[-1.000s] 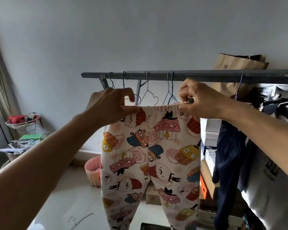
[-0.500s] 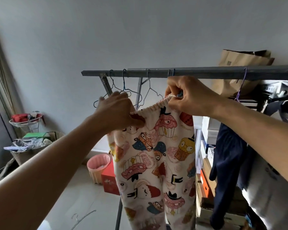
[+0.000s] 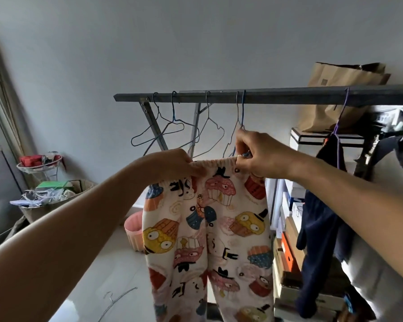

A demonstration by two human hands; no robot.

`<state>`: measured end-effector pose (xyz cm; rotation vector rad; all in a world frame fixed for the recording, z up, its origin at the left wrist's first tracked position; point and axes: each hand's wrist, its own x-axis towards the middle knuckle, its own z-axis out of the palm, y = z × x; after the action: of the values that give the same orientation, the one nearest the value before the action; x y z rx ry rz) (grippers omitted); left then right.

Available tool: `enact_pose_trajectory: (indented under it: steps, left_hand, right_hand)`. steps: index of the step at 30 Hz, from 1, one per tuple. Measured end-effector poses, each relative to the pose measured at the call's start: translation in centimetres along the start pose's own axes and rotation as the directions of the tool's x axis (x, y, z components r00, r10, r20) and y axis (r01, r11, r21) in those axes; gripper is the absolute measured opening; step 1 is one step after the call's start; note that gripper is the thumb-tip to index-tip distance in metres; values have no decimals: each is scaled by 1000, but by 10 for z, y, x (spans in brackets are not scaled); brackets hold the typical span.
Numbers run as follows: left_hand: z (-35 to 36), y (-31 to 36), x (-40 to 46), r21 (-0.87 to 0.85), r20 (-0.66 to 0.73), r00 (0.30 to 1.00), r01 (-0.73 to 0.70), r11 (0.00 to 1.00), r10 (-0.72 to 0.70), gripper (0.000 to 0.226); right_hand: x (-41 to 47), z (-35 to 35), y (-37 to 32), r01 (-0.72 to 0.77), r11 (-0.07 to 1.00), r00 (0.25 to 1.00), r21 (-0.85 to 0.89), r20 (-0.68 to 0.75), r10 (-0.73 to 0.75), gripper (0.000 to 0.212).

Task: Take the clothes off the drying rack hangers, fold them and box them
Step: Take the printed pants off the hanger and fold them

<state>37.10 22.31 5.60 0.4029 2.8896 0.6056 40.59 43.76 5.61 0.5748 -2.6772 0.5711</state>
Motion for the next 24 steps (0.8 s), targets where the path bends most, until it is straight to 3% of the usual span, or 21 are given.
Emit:
enact_pose_trajectory:
  steps: [2, 4, 7, 9, 13, 15, 17, 19, 21, 23, 24]
  left_hand:
    - [5, 0, 6, -57, -27, 998, 57, 997, -58, 36]
    - [10, 1, 9, -262, -22, 993, 105, 959, -114, 27]
    - [17, 5, 7, -672, 26, 981, 161, 722, -195, 6]
    - [20, 5, 7, -816, 67, 975, 176, 551, -211, 7]
    - [23, 2, 3, -928, 35, 973, 116, 354, -226, 17]
    - [26, 3, -2, -951, -11, 971, 64, 303, -240, 14]
    - [27, 4, -8, -973, -33, 973, 20, 230, -226, 14]
    - [26, 5, -13, -988, -46, 982, -18, 154, -183, 12]
    - [27, 0, -17, -984, -108, 983, -85, 154, -150, 13]
    - [33, -14, -14, -917, -261, 957, -205, 343, -124, 25]
    - [37, -21, -14, -853, -330, 941, -262, 451, -77, 46]
  right_hand:
    - [-3, 12, -5, -18, 998, 1000, 59, -14, 19, 15]
    - [-6, 24, -12, -16, 989, 996, 145, -82, 28, 17]
    - [-11, 40, -20, -23, 949, 988, 313, -137, 69, 26]
    - [-12, 50, -24, -32, 892, 989, 451, -116, 94, 31]
    - [-14, 62, -26, -66, 743, 987, 666, -65, 145, 32]
    - [-17, 65, -26, -68, 703, 992, 708, -31, 126, 47]
    - [-18, 68, -28, -39, 755, 995, 655, -44, 90, 62]
    - [-14, 69, -29, -2, 819, 987, 574, -133, 95, 57]
    - [-8, 64, -31, 4, 792, 968, 610, -201, 150, 46]
    - [-1, 54, -29, 4, 725, 952, 689, -224, 208, 41]
    - [2, 48, -26, 2, 691, 948, 722, -223, 229, 39]
